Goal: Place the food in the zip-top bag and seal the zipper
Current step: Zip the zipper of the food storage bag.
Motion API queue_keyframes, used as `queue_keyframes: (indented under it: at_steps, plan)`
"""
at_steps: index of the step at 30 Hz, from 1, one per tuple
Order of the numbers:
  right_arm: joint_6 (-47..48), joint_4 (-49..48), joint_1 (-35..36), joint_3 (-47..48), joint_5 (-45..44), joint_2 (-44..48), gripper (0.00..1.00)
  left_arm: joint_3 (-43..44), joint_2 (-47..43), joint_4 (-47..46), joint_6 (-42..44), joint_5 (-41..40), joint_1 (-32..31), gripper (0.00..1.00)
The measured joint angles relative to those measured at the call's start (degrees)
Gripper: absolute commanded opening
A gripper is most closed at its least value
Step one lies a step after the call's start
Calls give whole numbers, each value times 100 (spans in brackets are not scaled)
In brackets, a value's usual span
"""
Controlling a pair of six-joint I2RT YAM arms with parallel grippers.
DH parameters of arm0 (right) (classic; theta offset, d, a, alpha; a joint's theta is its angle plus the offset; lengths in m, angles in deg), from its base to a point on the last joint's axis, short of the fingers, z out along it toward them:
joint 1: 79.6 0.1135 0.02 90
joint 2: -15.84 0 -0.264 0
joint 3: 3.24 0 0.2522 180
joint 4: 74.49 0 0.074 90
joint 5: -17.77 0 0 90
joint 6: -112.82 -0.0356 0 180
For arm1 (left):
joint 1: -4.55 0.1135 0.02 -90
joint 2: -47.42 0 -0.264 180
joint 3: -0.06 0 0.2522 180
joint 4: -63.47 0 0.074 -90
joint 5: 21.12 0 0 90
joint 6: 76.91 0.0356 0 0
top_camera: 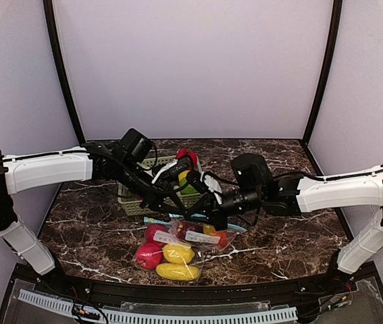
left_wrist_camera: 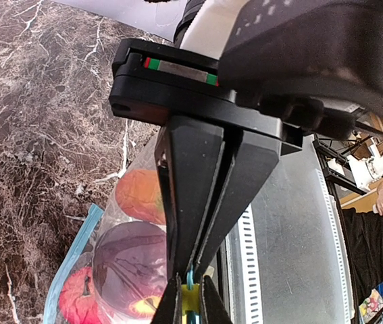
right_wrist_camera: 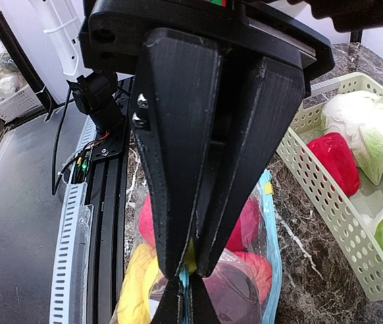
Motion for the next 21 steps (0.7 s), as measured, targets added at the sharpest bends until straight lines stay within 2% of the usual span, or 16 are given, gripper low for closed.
queue_keyframes:
  at_steps: [19, 21]
  plan:
    - [96, 254, 81, -264, -487, 503, 0, 323, 26, 625, 586, -144, 4, 4]
    - [96, 254, 81, -264, -522, 507, 0, 341, 26, 638, 612, -192, 2, 9]
